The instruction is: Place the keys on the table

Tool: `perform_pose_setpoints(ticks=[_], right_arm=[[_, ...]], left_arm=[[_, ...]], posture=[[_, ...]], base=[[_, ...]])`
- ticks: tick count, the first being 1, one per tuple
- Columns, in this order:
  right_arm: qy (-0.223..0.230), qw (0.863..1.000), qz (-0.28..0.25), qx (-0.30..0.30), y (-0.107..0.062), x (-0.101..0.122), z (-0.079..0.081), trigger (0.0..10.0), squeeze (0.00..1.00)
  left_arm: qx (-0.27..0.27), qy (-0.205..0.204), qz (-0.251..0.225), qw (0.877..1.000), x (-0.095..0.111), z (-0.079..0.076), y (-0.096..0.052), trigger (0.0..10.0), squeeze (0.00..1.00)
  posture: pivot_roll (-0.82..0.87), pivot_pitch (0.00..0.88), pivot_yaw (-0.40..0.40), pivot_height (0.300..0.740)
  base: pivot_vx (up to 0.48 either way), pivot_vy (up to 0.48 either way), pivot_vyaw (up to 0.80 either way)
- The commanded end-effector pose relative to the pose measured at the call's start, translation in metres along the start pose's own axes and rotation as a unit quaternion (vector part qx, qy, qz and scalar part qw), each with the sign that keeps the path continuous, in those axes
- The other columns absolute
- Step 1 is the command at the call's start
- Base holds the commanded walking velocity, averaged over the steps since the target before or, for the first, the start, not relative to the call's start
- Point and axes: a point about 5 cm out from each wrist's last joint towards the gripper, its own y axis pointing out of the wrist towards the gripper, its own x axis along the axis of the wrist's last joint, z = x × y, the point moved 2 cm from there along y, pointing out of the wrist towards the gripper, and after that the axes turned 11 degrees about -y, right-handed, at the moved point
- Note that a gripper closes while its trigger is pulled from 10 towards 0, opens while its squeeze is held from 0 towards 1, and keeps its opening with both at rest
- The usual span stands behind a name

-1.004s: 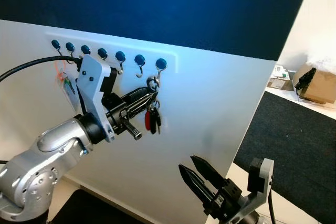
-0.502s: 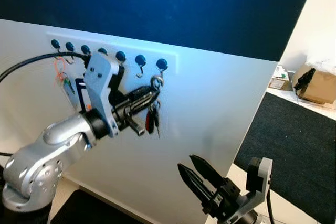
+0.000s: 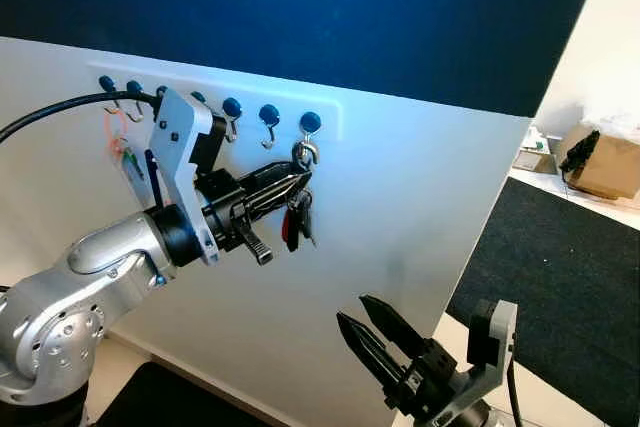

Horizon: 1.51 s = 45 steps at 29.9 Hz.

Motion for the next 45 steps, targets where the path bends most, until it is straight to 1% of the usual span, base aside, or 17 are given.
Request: perform_pose_setpoints(ticks=[1, 7, 9, 13, 14, 16, 17, 19, 20, 24, 31, 33, 35, 38, 40, 42, 45], right_arm=[[0.007, 1.0, 0.009, 0.001, -0.001, -0.004, 0.001, 10.0, 0.0], [0.007, 1.0, 0.008, 0.002, 0.0, -0.004, 0.001, 10.0, 0.0], [0.006, 1.0, 0.008, 0.0, -0.001, -0.004, 0.001, 10.0, 0.0], [0.007, 1.0, 0.008, -0.001, -0.002, -0.005, 0.002, 10.0, 0.0], [0.008, 1.0, 0.008, -0.002, -0.001, -0.005, 0.002, 10.0, 0.0], [0.008, 1.0, 0.008, -0.002, -0.001, -0.005, 0.002, 10.0, 0.0], [0.008, 1.0, 0.007, -0.001, -0.001, -0.005, 0.002, 10.0, 0.0], [0.008, 1.0, 0.007, -0.001, -0.001, -0.004, 0.002, 10.0, 0.0], [0.008, 1.0, 0.007, -0.001, -0.001, -0.005, 0.002, 10.0, 0.0], [0.008, 1.0, 0.008, -0.003, -0.001, -0.004, 0.002, 10.0, 0.0], [0.008, 1.0, 0.009, -0.006, -0.004, -0.004, 0.004, 10.0, 0.0], [0.008, 1.0, 0.01, -0.006, -0.004, -0.004, 0.003, 10.0, 0.0], [0.009, 1.0, 0.01, -0.006, -0.004, -0.004, 0.003, 10.0, 0.0], [0.009, 1.0, 0.01, -0.002, -0.002, -0.005, 0.003, 10.0, 0.0], [0.01, 1.0, 0.01, -0.002, -0.001, -0.005, 0.003, 10.0, 0.0], [0.01, 1.0, 0.009, -0.001, -0.001, -0.005, 0.003, 10.0, 0.0], [0.01, 1.0, 0.01, -0.002, -0.001, -0.005, 0.004, 10.0, 0.0]], left_arm=[[-0.014, 0.015, 0.012, 1.0, 0.003, -0.005, -0.002, 10.0, 0.0], [0.003, 0.009, 0.054, 0.999, -0.011, 0.001, 0.001, 10.0, 0.0], [0.019, 0.006, 0.08, 0.997, -0.018, 0.007, 0.001, 10.0, 0.0], [0.025, 0.0, 0.114, 0.993, -0.023, 0.014, 0.0, 10.0, 0.0], [0.03, 0.0, 0.127, 0.991, -0.025, 0.019, 0.0, 10.0, 0.0], [0.032, -0.003, 0.131, 0.991, -0.026, 0.021, 0.0, 10.0, 0.0], [0.036, -0.004, 0.139, 0.99, -0.027, 0.025, 0.002, 10.0, 0.0], [0.037, -0.003, 0.141, 0.989, -0.026, 0.027, 0.002, 10.0, 0.0], [0.037, 0.0, 0.137, 0.99, -0.021, 0.031, 0.004, 10.0, 0.0], [0.029, 0.001, 0.125, 0.992, -0.013, 0.031, 0.004, 10.0, 0.0], [-0.01, 0.01, 0.129, 0.992, -0.004, 0.022, -0.007, 10.0, 0.0], [-0.037, 0.004, 0.139, 0.99, -0.001, 0.015, -0.012, 10.0, 0.0], [-0.04, 0.001, 0.14, 0.989, 0.0, 0.014, -0.013, 10.0, 0.0], [-0.035, -0.017, 0.137, 0.99, 0.006, 0.018, -0.009, 10.0, 0.0], [-0.033, -0.019, 0.138, 0.99, 0.007, 0.02, -0.006, 10.0, 0.0], [-0.022, -0.02, 0.138, 0.99, 0.011, 0.024, 0.001, 10.0, 0.0], [-0.022, -0.02, 0.137, 0.99, 0.013, 0.025, 0.004, 10.0, 0.0]], posture=[[0.09, 0.126, 0.078, 0.74], [0.09, 0.13, 0.084, 0.74], [0.09, 0.132, 0.085, 0.74], [0.09, 0.134, 0.088, 0.74], [0.09, 0.136, 0.086, 0.74], [0.09, 0.136, 0.086, 0.74], [0.1, 0.139, 0.086, 0.74], [0.1, 0.139, 0.086, 0.74], [0.09, 0.141, 0.089, 0.74], [0.09, 0.142, 0.092, 0.74], [0.09, 0.148, 0.094, 0.74], [0.1, 0.149, 0.089, 0.74], [0.1, 0.149, 0.089, 0.74], [0.1, 0.151, 0.086, 0.74], [0.1, 0.152, 0.085, 0.74], [0.1, 0.151, 0.088, 0.74], [0.1, 0.151, 0.089, 0.74]], base=[[0.0, 0.0, 0.0], [0.0, 0.0, 0.0], [0.0, 0.0, 0.0], [0.0, 0.0, 0.0], [0.0, 0.0, 0.0], [0.0, 0.0, 0.0], [0.0, 0.0, 0.0], [0.0, 0.0, 0.0], [0.0, 0.0, 0.0], [0.0, 0.0, 0.0], [0.0, 0.0, 0.0], [0.0, 0.0, 0.0], [0.0, 0.0, 0.0], [0.0, 0.0, 0.0], [0.0, 0.0, 0.0], [0.0, 0.0, 0.0], [0.0, 0.0, 0.0]])
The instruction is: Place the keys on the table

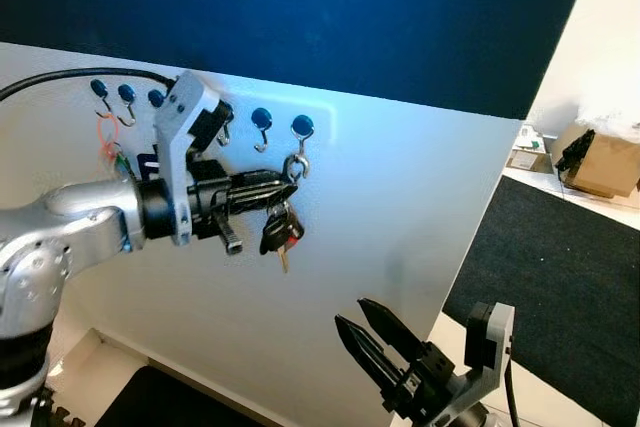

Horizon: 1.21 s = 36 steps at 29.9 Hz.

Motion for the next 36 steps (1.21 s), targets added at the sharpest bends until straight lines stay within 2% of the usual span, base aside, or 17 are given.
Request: perform_pose_setpoints(ticks=[1, 4, 8, 21, 29, 31, 34, 36], right_arm=[[0.001, 1.0, 0.007, 0.001, -0.001, -0.002, 0.001, 10.0, 0.0], [0.0, 1.0, 0.008, -0.002, -0.001, -0.002, 0.001, 10.0, 0.0], [-0.001, 1.0, 0.007, -0.004, -0.002, -0.002, 0.001, 10.0, 0.0], [-0.001, 1.0, 0.009, 0.0, -0.001, -0.002, -0.001, 10.0, 0.0], [-0.002, 1.0, 0.01, 0.002, -0.001, -0.003, -0.001, 10.0, 0.0], [-0.002, 1.0, 0.01, 0.003, -0.001, -0.003, -0.001, 10.0, 0.0], [-0.002, 1.0, 0.01, 0.003, -0.001, -0.003, -0.001, 10.0, 0.0], [-0.002, 1.0, 0.01, 0.004, 0.0, -0.003, -0.001, 10.0, 0.0]], left_arm=[[0.0, 0.002, 0.007, 1.0, 0.001, -0.001, 0.002, 10.0, 0.0], [0.001, -0.003, -0.021, 1.0, 0.014, 0.002, 0.005, 10.0, 0.0], [-0.005, 0.005, -0.034, 0.999, 0.022, 0.001, 0.001, 10.0, 0.0], [-0.061, 0.026, -0.073, 0.995, 0.035, -0.017, -0.018, 10.0, 0.0], [-0.08, 0.025, -0.103, 0.991, 0.043, -0.021, -0.025, 10.0, 0.0], [-0.079, 0.027, -0.103, 0.991, 0.043, -0.021, -0.028, 10.0, 0.0], [-0.069, 0.041, -0.075, 0.994, 0.039, -0.021, -0.028, 10.0, 0.0], [-0.065, 0.044, -0.042, 0.996, 0.027, -0.021, -0.023, 10.0, 0.0]], posture=[[0.1, 0.151, 0.089, 0.74], [0.09, 0.15, 0.094, 0.74], [0.09, 0.149, 0.097, 0.74], [0.1, 0.147, 0.082, 0.74], [0.09, 0.143, 0.077, 0.74], [0.09, 0.142, 0.076, 0.74], [0.09, 0.139, 0.075, 0.74], [0.09, 0.138, 0.076, 0.74]], base=[[0.0, 0.0, 0.0], [0.0, 0.0, 0.0], [0.0, 0.0, 0.0], [0.0, 0.0, 0.0], [0.0, 0.0, 0.0], [0.0, 0.0, 0.0], [0.0, 0.0, 0.0], [0.0, 0.0, 0.0]])
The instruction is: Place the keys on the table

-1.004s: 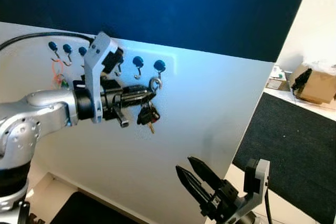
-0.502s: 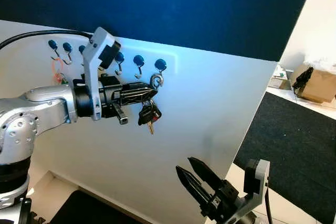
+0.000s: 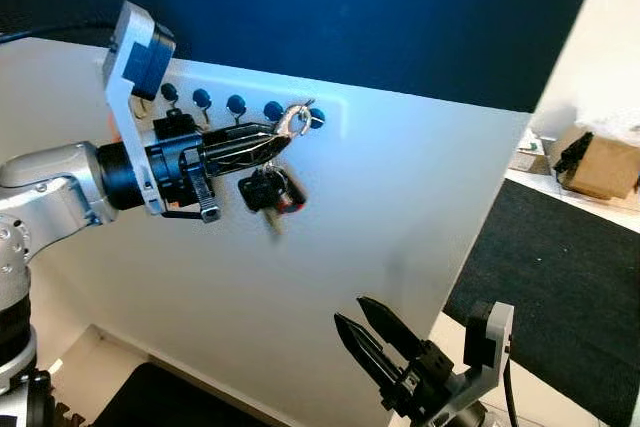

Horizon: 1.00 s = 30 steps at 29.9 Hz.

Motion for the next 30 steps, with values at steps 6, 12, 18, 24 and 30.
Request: perform_pose_setpoints(ticks=[6, 12, 18, 24, 30], right_arm=[[0.001, 1.0, 0.01, 0.002, -0.001, -0.004, 0.0, 10.0, 0.0], [0.001, 1.0, 0.011, 0.001, -0.002, -0.004, 0.001, 10.0, 0.0], [0.002, 1.0, 0.011, 0.003, -0.001, -0.005, 0.002, 10.0, 0.0], [0.003, 1.0, 0.013, 0.002, -0.002, -0.005, 0.002, 10.0, 0.0], [0.003, 1.0, 0.013, 0.002, -0.002, -0.005, 0.002, 10.0, 0.0]], left_arm=[[-0.005, 0.014, 0.06, 0.998, -0.029, -0.011, 0.016, 10.0, 0.0], [-0.001, -0.005, 0.091, 0.996, -0.047, -0.01, 0.017, 10.0, 0.0], [-0.008, -0.032, 0.019, 0.999, -0.023, -0.005, 0.02, 10.0, 0.0], [-0.032, -0.047, -0.059, 0.997, 0.006, -0.003, 0.009, 10.0, 0.0], [-0.071, -0.06, -0.068, 0.993, 0.007, -0.012, 0.008, 10.0, 0.0]], posture=[[0.09, 0.138, 0.08, 0.74], [0.09, 0.141, 0.08, 0.74], [0.09, 0.146, 0.082, 0.74], [0.09, 0.148, 0.082, 0.74], [0.09, 0.151, 0.081, 0.74]], base=[[0.0, 0.0, 0.0], [0.0, 0.0, 0.0], [0.0, 0.0, 0.0], [0.0, 0.0, 0.0], [0.0, 0.0, 0.0]])
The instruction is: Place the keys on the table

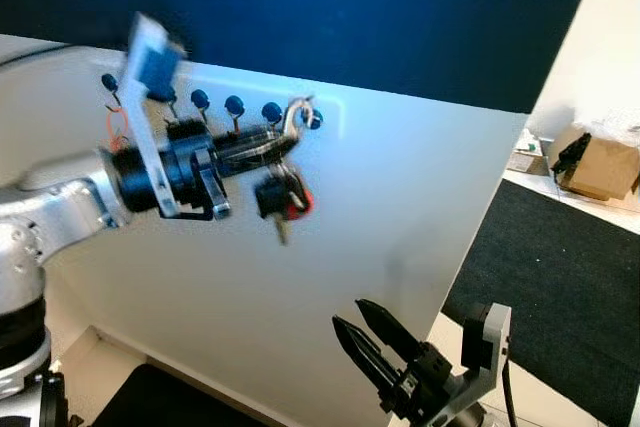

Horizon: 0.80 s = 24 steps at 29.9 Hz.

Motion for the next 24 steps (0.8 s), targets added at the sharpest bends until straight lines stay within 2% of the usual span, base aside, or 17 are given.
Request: perform_pose_setpoints(ticks=[1, 8, 11, 12, 17, 20, 24], right_arm=[[0.005, 1.0, 0.008, 0.001, -0.001, -0.003, 0.001, 10.0, 0.0], [0.006, 1.0, 0.009, 0.002, -0.002, -0.003, 0.001, 10.0, 0.0], [0.006, 1.0, 0.008, 0.001, -0.002, -0.003, 0.001, 10.0, 0.0], [0.006, 1.0, 0.008, 0.001, -0.002, -0.003, 0.001, 10.0, 0.0], [0.006, 1.0, 0.01, 0.001, -0.002, -0.003, 0.002, 10.0, 0.0], [0.006, 1.0, 0.009, 0.001, -0.002, -0.003, 0.002, 10.0, 0.0], [0.007, 1.0, 0.009, 0.001, -0.002, -0.003, 0.003, 10.0, 0.0]], left_arm=[[-0.055, 0.004, -0.017, 0.998, 0.005, -0.016, 0.0, 10.0, 0.0], [-0.052, -0.01, -0.028, 0.998, 0.007, -0.017, 0.001, 10.0, 0.0], [-0.033, -0.001, 0.017, 0.999, -0.004, -0.015, 0.001, 10.0, 0.0], [-0.033, -0.001, 0.017, 0.999, -0.004, -0.015, 0.001, 10.0, 0.0], [-0.033, -0.043, 0.073, 0.996, -0.042, -0.017, 0.004, 10.0, 0.0], [-0.022, -0.053, 0.088, 0.994, -0.052, -0.014, 0.004, 10.0, 0.0], [-0.009, -0.064, 0.09, 0.994, -0.055, -0.011, 0.002, 10.0, 0.0]], posture=[[0.09, 0.151, 0.081, 0.74], [0.09, 0.151, 0.079, 0.74], [0.09, 0.152, 0.082, 0.74], [0.09, 0.152, 0.082, 0.74], [0.09, 0.156, 0.084, 0.74], [0.09, 0.158, 0.084, 0.74], [0.09, 0.157, 0.083, 0.74]], base=[[0.0, 0.0, 0.0], [0.0, 0.0, 0.0], [0.0, 0.0, 0.0], [0.0, 0.0, 0.0], [0.0, 0.0, 0.0], [0.0, 0.0, 0.0], [0.0, 0.0, 0.0]])
